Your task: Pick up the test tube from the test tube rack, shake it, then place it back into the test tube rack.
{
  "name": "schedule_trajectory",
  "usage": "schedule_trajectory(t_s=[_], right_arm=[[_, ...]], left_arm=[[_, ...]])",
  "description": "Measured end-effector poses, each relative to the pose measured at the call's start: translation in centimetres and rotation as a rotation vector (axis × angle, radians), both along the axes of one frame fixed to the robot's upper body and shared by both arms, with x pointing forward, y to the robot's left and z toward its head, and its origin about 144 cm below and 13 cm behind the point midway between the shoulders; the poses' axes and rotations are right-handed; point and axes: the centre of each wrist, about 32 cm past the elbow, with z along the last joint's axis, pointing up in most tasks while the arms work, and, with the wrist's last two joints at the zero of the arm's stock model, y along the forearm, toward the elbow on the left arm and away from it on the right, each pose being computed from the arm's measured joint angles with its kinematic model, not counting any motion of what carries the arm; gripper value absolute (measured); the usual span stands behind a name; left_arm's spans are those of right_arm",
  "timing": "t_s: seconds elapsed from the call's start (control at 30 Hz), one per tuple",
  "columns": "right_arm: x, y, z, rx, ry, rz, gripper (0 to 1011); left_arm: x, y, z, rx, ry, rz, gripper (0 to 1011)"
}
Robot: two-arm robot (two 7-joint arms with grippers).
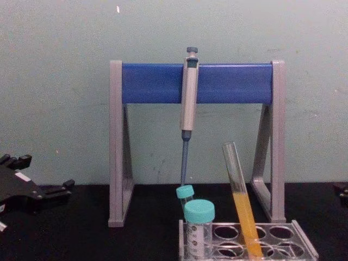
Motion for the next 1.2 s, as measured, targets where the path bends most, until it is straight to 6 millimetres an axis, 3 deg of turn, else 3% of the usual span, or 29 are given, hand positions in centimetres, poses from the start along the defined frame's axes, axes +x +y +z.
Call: schedule_trajectory(t_s=[0.53, 0.87, 1.2], right_arm=[[0.3, -0.4, 0.9, 0.049, -0.073, 0.072, 1000], [-0.2, -0.4, 2.8, 0.136, -0.129, 0.288, 1000], [-0.6, 0.5, 3.1, 0.129, -0.096, 0.527, 1000]], left_arm=[[0.0, 0.0, 0.0, 0.000, 0.000, 0.000, 1001], [0.0, 0.0, 0.0, 0.000, 0.000, 0.000, 1001], [0.0, 0.0, 0.0, 0.000, 0.000, 0.000, 1001]])
